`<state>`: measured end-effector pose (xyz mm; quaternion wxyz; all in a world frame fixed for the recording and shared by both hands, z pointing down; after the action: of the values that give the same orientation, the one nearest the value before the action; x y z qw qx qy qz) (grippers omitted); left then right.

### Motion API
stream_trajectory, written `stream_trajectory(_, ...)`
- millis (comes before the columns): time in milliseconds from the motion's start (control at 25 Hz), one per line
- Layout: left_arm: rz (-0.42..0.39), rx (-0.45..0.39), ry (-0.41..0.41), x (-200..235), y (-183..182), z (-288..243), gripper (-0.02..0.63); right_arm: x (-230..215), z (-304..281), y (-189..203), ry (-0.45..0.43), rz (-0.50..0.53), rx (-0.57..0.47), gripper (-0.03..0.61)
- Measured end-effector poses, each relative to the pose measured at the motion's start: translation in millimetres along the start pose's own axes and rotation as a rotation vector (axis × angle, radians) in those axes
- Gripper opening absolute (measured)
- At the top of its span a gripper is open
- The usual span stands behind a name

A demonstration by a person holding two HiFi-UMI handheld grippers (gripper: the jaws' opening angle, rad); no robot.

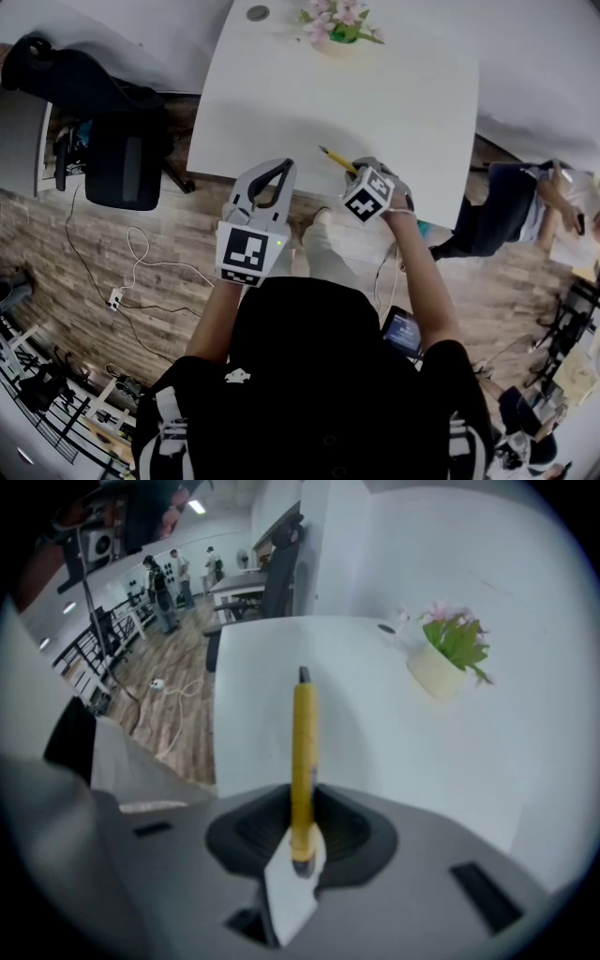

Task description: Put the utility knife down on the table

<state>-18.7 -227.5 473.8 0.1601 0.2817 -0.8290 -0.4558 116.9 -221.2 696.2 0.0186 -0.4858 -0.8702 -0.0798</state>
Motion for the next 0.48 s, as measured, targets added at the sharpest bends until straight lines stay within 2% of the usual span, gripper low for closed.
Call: stream_trajectory(480,-0.009,0.014,-0.009,2.5,5.0,-2.2,0.014,-11.9,-18.5,4.3,0.024,-0.004,0.053,0.101)
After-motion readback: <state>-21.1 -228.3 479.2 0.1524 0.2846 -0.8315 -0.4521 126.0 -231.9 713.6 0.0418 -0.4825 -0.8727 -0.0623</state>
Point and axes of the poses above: the fingertips, and each gripper's own axes: z backward along the fingers, x to its left, y out of its underside, the point moved 1 cm from there along z, backward along the fingers, and after that the axes turned 10 degrees about x, right-handed, at the moved point
